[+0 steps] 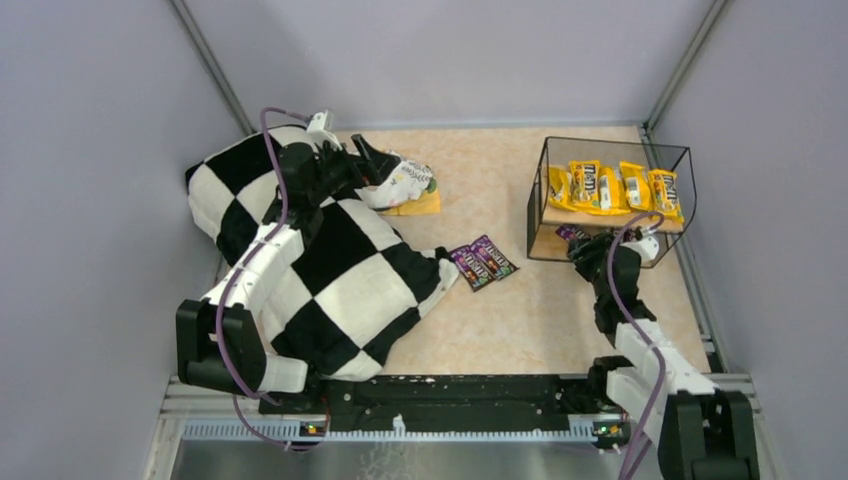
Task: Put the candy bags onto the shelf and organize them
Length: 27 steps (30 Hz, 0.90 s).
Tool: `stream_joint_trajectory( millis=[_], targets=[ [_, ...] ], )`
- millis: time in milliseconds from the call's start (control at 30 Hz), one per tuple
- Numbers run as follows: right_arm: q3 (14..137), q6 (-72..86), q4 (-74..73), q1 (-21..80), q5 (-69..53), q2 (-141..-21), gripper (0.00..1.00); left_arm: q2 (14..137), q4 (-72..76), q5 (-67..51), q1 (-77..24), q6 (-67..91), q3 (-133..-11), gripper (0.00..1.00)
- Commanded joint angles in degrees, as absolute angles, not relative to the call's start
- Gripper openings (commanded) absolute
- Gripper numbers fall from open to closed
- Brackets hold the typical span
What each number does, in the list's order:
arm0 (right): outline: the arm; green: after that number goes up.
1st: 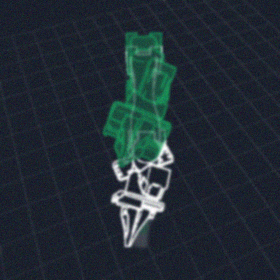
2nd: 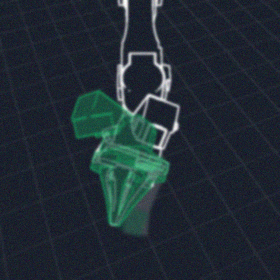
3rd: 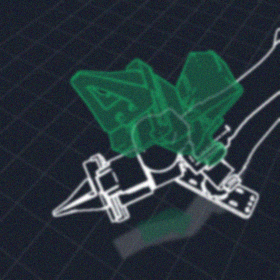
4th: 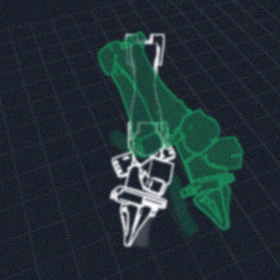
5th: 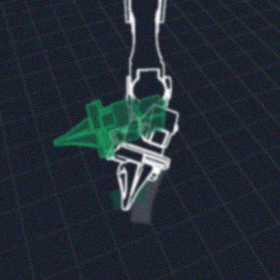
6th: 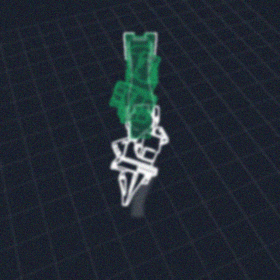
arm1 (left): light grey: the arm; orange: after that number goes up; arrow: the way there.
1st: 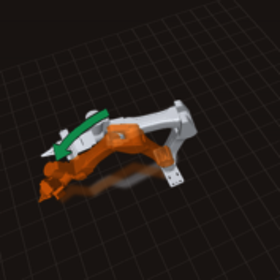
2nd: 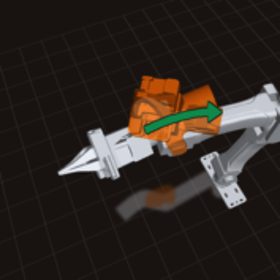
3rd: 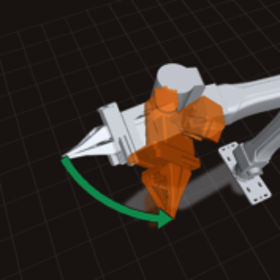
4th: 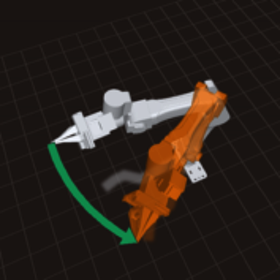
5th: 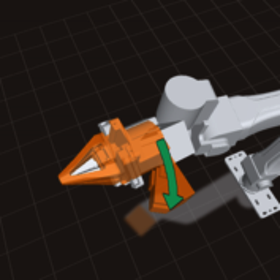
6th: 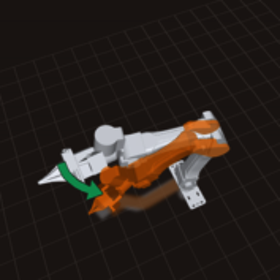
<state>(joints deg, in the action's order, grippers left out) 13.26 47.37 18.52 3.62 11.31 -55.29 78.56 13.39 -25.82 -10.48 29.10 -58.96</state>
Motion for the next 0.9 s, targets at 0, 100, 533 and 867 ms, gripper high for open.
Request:
stream_joint_trajectory(
  millis=[0, 100, 533, 867],
  targets=[
    [12.65, 43.60, 7.92, 0.56, 6.00, -45.35, 0.50, 78.84, 16.99, -27.79, -10.02, 30.74, -60.65, 0.99],
    [9.10, 48.23, 8.85, -4.14, 1.51, -40.04, 0.34, 78.86, 17.31, -27.80, -10.02, 30.94, -60.47, 0.99],
    [0.47, 59.45, 52.13, -5.50, -2.20, -60.74, 0.00, 78.93, 17.94, -28.16, -10.11, 31.63, -60.03, 0.99],
    [2.06, 67.87, 88.22, -2.73, 4.36, -95.59, 0.00, 79.43, 17.85, -27.48, -9.98, 30.86, -59.94, 0.98]
  ],
)
